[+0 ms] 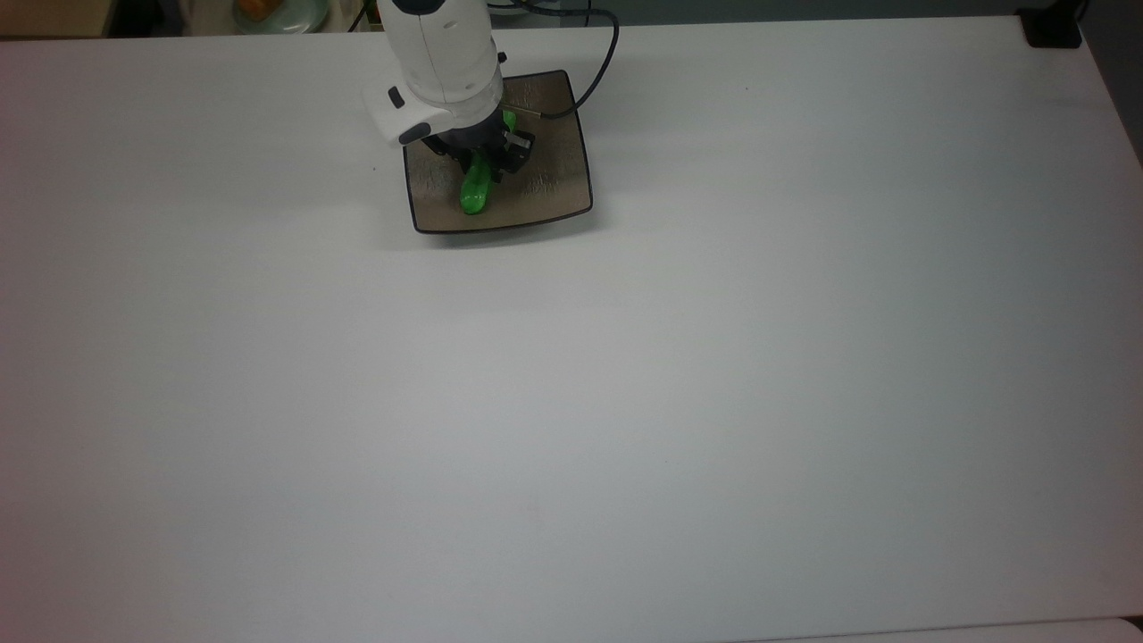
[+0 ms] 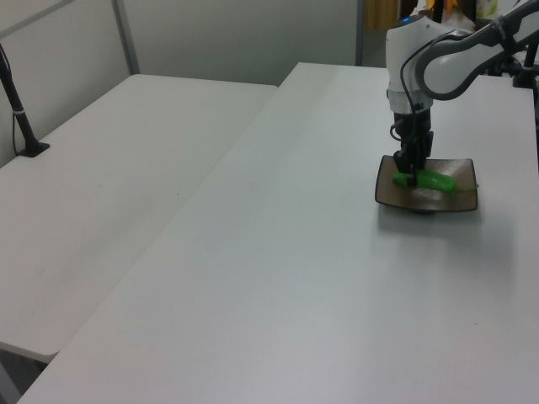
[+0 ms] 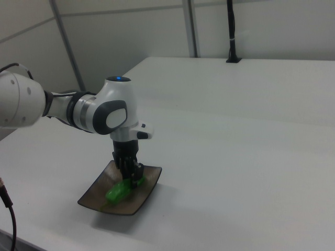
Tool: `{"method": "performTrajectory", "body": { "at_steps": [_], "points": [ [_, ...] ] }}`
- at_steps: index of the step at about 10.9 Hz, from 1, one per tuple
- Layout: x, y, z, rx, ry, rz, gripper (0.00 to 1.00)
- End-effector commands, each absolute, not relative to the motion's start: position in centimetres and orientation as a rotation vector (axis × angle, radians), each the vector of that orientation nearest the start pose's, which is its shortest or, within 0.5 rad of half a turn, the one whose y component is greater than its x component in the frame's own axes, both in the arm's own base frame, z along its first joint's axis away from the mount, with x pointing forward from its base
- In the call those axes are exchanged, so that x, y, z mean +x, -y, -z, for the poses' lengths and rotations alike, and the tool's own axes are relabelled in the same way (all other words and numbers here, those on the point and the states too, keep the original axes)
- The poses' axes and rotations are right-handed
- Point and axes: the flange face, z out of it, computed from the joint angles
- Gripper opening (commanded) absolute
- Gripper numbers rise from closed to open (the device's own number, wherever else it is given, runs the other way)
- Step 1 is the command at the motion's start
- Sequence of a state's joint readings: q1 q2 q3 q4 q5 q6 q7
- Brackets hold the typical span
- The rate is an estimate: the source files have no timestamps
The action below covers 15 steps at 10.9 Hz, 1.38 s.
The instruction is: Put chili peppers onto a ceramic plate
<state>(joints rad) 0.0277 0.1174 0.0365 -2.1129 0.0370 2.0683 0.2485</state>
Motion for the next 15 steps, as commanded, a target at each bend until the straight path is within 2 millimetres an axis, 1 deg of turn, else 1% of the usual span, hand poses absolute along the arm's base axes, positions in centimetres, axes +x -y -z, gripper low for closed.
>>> {"method": "performTrajectory", "body": {
  "at_steps": [1,2,6,7,8,9,10,12,13,14,15],
  "points": [
    [53.9,-3.8,-34.1,-3.083,-0.359,-0.256,0.84],
    [53.8,-3.9,-34.0,-3.084,-0.356,-0.261,1.00],
    [53.8,-4.2,-34.5,-3.085,-0.374,-0.254,1.00],
    [54.2,-4.2,-35.2,-3.084,-0.375,-0.247,1.00],
    [54.6,-4.3,-36.4,-3.084,-0.370,-0.254,1.00],
    [55.2,-4.5,-38.7,-3.083,-0.363,-0.243,1.00],
    [56.2,-4.7,-41.9,-3.082,-0.356,-0.225,1.00],
    [57.8,-5.0,-48.9,-3.078,-0.342,-0.171,1.00],
    [58.0,-5.0,-52.4,-3.076,-0.336,-0.143,1.00],
    [57.7,-5.5,-55.7,-3.074,-0.318,-0.116,1.00],
    [56.9,-5.8,-58.3,-3.073,-0.302,-0.067,1.00]
  ]
}}
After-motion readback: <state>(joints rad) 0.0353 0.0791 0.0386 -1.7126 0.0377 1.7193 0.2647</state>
